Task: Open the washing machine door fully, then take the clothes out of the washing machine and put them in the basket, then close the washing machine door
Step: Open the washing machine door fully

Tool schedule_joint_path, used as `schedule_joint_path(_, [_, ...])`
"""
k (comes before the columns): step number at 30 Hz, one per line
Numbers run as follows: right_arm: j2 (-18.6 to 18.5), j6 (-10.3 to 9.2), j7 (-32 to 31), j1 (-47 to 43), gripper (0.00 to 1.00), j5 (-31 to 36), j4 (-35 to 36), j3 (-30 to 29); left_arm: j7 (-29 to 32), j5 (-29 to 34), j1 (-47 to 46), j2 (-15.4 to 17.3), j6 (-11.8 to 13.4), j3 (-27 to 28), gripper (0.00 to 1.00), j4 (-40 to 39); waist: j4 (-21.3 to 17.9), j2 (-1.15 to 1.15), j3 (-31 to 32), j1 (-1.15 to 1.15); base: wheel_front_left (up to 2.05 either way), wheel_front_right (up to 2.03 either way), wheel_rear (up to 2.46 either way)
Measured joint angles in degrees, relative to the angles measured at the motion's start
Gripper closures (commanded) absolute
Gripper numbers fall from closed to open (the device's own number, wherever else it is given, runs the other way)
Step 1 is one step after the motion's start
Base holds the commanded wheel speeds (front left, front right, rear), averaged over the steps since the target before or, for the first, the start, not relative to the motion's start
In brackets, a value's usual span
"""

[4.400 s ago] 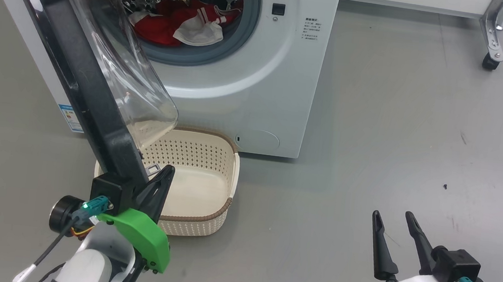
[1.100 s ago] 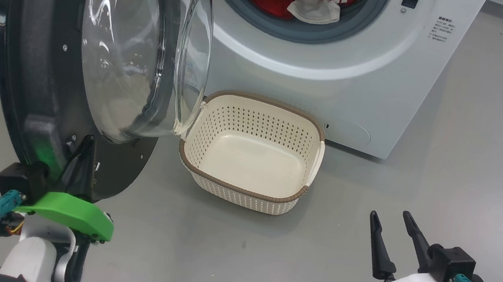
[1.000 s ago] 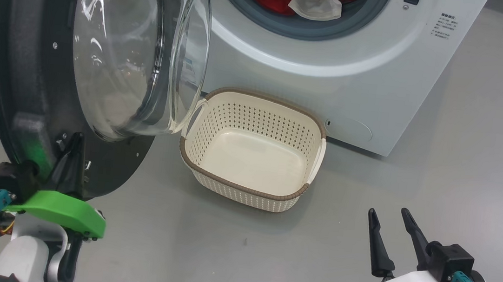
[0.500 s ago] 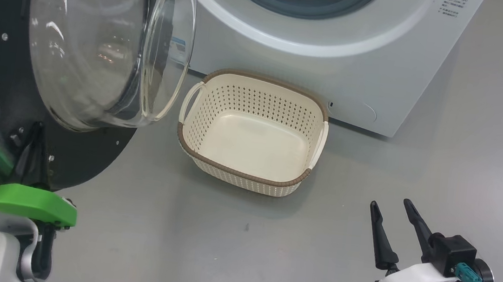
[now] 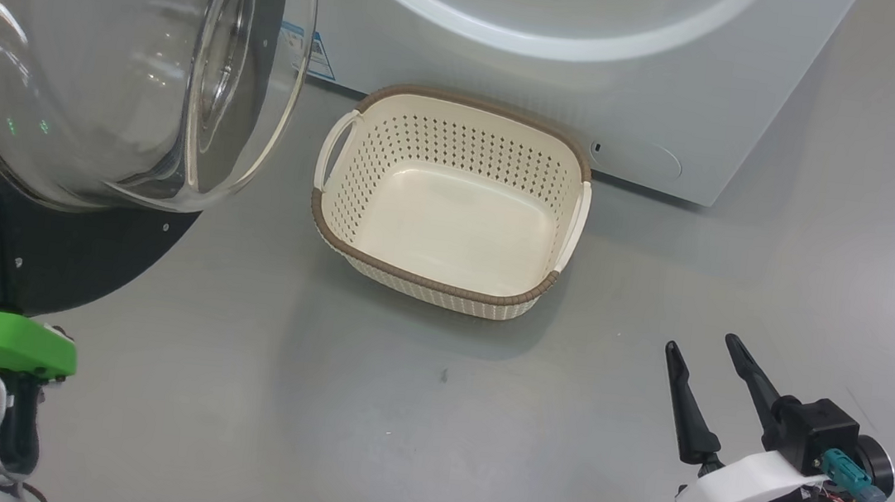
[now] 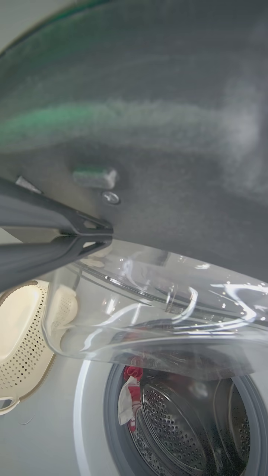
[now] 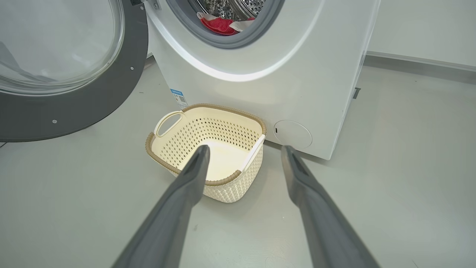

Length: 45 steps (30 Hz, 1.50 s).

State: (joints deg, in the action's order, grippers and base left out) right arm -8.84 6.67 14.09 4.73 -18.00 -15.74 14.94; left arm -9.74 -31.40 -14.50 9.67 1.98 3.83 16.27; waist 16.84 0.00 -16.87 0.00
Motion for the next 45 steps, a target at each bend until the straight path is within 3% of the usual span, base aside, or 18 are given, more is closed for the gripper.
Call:
schedule_joint_path(8, [-1.05, 0.30, -0.69, 1.02, 0.00, 0.10, 0.79, -0.02, -0.20, -1.89, -1.58, 0.85, 0.54, 2.50, 1.00, 0.34, -0.21, 0.00, -2.28, 0.01, 0.00, 0.00, 0.00])
schedule_joint_path(22, [-3.43, 0.31, -1.71, 2.27, 0.00, 0.46, 2.46, -0.36, -0.42, -3.57, -5.06, 5.47, 0.75, 7.44, 1.00, 3.48, -0.81, 0.00, -7.13, 0.01, 0.00, 0.00, 0.00])
schedule_joint_path(45, [-3.79, 0.31, -1.69, 2.37, 0.00, 0.36, 1.55, -0.34, -1.26, -3.67, -8.09, 6.30, -1.12, 5.70, 1.00, 10.81, -0.77, 0.00, -5.72, 0.00, 0.00, 0.00, 0.00])
